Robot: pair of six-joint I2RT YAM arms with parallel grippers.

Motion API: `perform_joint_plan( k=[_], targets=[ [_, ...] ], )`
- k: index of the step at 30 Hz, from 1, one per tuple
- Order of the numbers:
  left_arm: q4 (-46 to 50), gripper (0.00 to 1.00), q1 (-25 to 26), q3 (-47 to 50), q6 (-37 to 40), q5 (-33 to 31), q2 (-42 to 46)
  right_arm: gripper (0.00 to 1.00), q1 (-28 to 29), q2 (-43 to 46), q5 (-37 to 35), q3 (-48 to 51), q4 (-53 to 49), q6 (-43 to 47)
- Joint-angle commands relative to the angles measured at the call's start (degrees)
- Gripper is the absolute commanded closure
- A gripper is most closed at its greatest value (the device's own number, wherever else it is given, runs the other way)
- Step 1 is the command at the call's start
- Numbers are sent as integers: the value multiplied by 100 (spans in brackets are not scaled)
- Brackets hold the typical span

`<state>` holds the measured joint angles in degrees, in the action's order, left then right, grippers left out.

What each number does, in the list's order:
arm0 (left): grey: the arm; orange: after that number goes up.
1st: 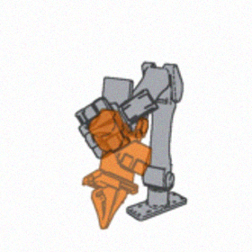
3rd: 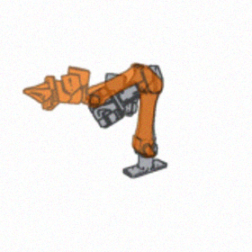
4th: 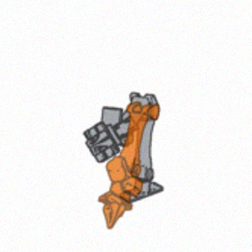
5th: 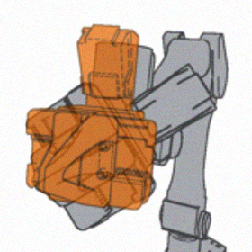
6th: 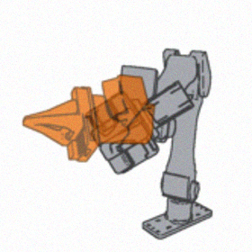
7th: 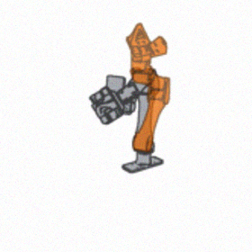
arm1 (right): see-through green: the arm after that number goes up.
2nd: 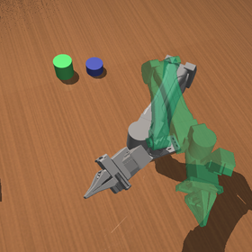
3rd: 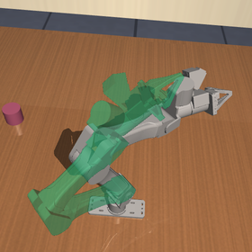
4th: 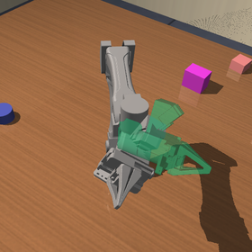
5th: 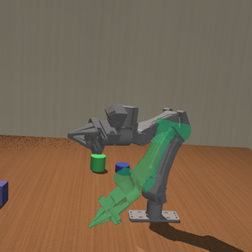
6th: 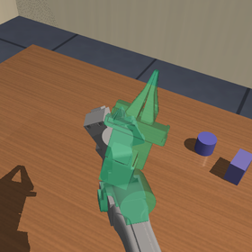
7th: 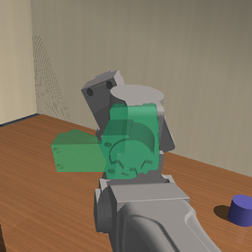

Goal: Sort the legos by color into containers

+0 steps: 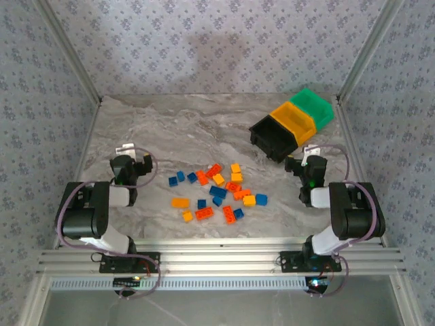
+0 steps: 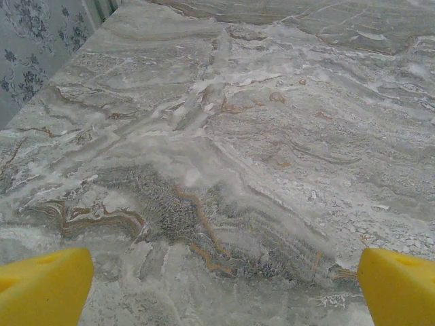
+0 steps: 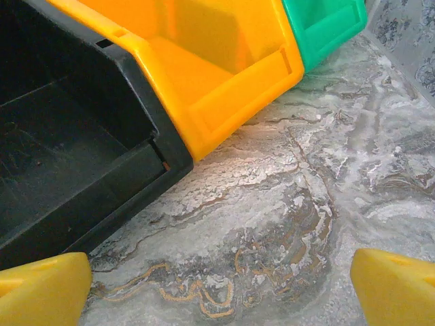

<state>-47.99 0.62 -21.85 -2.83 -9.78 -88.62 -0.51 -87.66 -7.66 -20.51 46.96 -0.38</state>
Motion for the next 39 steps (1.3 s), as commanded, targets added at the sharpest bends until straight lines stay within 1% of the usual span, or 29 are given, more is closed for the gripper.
perform_joint_plan(
  k=[1, 30, 33, 39],
  targets=[
    [-17, 0, -35, -119, 50, 86, 56, 0, -41, 36, 41, -111, 112, 56],
    [-17, 0, -33, -118, 46, 92, 56, 0, -45, 38, 42, -111, 111, 56],
    [0, 0, -78, -127, 27, 222, 56, 0, -45, 36, 41, -111, 110, 56],
    [-23, 0, -80, -124, 17, 204, 75, 0, -27, 59, -41, -114, 117, 57]
  ],
)
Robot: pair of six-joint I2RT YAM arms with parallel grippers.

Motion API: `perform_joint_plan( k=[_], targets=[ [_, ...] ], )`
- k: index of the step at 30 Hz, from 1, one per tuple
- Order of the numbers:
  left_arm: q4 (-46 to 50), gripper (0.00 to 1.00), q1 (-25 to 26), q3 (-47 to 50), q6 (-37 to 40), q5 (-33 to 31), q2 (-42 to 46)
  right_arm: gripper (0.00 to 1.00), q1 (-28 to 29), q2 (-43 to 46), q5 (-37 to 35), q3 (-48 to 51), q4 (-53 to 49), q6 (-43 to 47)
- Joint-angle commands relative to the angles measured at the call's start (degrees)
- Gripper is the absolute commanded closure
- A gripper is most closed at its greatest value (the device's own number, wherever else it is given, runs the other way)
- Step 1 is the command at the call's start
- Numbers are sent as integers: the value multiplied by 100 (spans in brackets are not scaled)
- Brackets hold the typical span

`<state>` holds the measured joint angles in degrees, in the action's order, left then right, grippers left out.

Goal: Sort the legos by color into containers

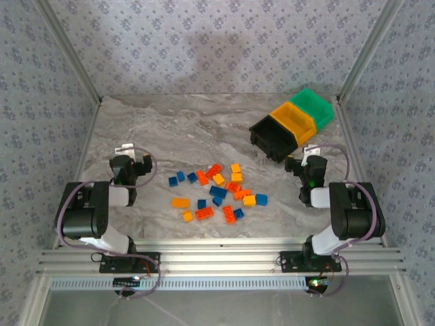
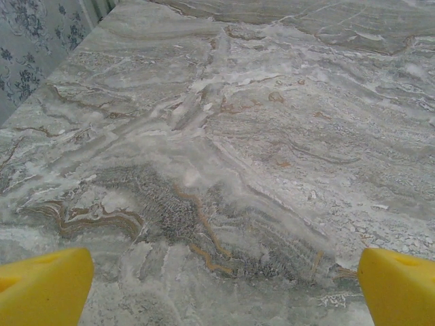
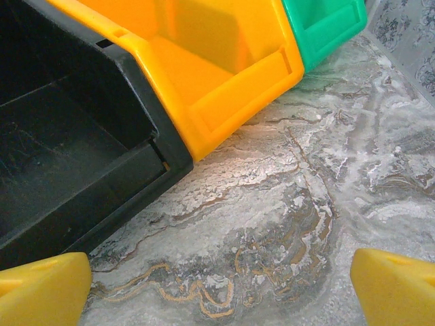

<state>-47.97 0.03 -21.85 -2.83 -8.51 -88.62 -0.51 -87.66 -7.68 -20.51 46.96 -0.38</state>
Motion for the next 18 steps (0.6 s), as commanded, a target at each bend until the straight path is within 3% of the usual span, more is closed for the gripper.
perform_joint_plan(
  k=[1, 5, 10, 14, 16, 18],
  targets=[
    [197, 0, -2, -186, -24, -121, 153, 0, 15, 159, -233, -182, -102, 28],
    [1322, 0, 67, -607, -138, -667, 689, 0, 92, 386, -733, -715, -1178, -63],
    [1762, 0, 102, -698, -245, -831, 1343, 0, 288, 676, -1135, -1212, -2210, -71],
    [1746, 0, 103, -755, -967, -857, 1898, 0, 562, 1146, -2449, -1245, -2214, -492],
    [1977, 0, 90, -936, -2007, -1273, 2002, 0, 518, 1268, -2965, -1505, -2718, -1668],
    [2895, 0, -12, -1183, -3635, -1372, 2136, 0, 222, 1282, -2805, -2203, -4738, -4246]
  ],
)
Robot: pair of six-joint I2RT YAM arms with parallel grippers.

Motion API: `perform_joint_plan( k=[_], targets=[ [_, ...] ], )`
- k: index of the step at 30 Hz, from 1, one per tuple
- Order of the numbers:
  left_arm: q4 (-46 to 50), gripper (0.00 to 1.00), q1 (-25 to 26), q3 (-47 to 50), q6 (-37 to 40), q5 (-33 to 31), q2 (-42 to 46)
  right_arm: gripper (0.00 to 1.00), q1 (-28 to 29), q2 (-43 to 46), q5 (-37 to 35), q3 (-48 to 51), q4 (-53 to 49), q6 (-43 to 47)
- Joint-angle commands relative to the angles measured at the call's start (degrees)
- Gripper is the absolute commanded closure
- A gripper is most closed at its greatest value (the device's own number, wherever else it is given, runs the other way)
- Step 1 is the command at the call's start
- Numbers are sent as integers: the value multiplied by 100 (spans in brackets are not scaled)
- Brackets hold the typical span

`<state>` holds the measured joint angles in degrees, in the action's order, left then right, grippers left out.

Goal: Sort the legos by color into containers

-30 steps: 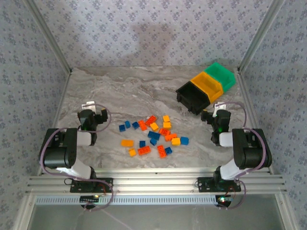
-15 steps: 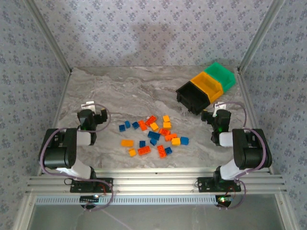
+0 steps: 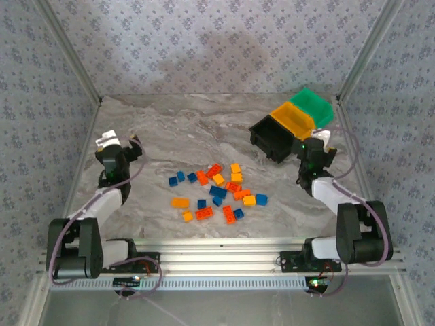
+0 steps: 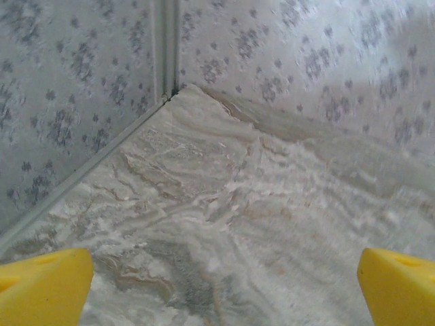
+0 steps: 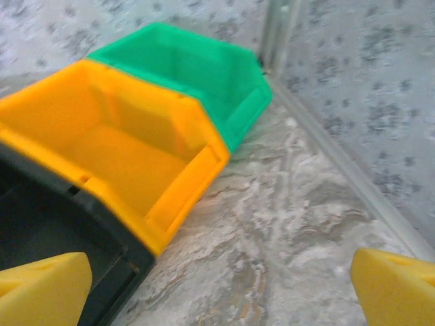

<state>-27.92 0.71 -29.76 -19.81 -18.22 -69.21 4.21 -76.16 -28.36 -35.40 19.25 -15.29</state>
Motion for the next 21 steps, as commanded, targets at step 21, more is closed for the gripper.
perform_joint_plan(
  k=[21],
  targets=[
    [2540, 0, 216, -891, -3164, 2434, 600, 7, -379, -2983, 3427, -4245, -3134, -434]
  ],
)
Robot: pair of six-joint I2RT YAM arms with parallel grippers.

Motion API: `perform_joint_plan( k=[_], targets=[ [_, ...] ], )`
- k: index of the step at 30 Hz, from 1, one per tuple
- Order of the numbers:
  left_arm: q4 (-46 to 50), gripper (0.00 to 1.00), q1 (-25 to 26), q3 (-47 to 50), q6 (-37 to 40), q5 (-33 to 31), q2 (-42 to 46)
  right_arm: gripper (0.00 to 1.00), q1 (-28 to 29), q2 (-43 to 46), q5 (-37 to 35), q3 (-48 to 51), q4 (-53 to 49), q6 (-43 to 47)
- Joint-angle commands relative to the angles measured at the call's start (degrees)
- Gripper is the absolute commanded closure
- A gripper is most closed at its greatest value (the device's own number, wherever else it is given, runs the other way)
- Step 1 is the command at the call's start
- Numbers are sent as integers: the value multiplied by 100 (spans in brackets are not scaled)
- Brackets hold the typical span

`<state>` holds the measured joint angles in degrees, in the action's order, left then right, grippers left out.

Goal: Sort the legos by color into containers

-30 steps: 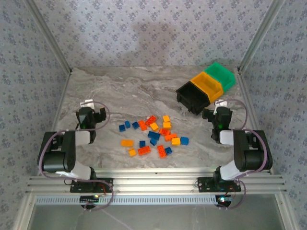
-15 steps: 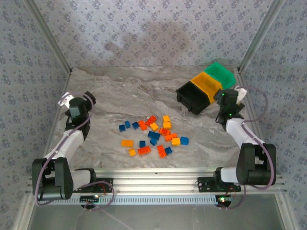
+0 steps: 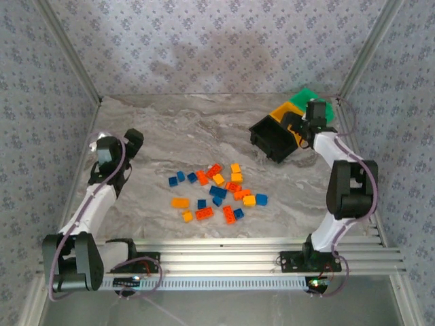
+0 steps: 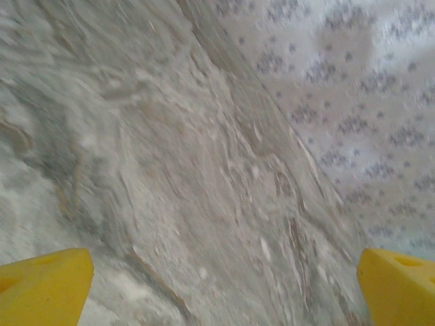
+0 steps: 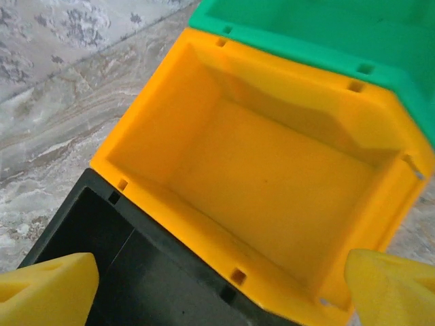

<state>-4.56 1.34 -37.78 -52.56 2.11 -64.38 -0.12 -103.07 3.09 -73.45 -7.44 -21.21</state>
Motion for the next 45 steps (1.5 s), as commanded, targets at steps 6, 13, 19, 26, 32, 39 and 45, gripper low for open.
perform_joint_plan(
  k=[6, 13, 19, 26, 32, 39, 45],
  targets=[
    [486, 0, 425, -89, 156, 552, 196, 13, 336, -882, 205, -975, -925, 105],
    [633, 1, 546, -13, 177, 639, 331, 23, 541, -1220, 73, -1128, -1182, 60],
    [687, 1, 586, 44, 157, 680, 417, 39, 958, -1512, -300, -1457, -1759, -82],
    [811, 1, 604, 52, 131, 744, 468, 57, 1415, -1798, -670, -1721, -2034, -458],
    [979, 1, 604, 7, 207, 765, 578, 57, 1733, -2049, -615, -2068, -2173, -609],
    [1018, 0, 604, -31, 167, 848, 753, 45, 1813, -1295, -1003, -1687, -1742, -905],
    [1018, 1, 604, -116, 149, 875, 822, 39, 1822, -1271, -880, -1731, -1831, -927]
  ],
)
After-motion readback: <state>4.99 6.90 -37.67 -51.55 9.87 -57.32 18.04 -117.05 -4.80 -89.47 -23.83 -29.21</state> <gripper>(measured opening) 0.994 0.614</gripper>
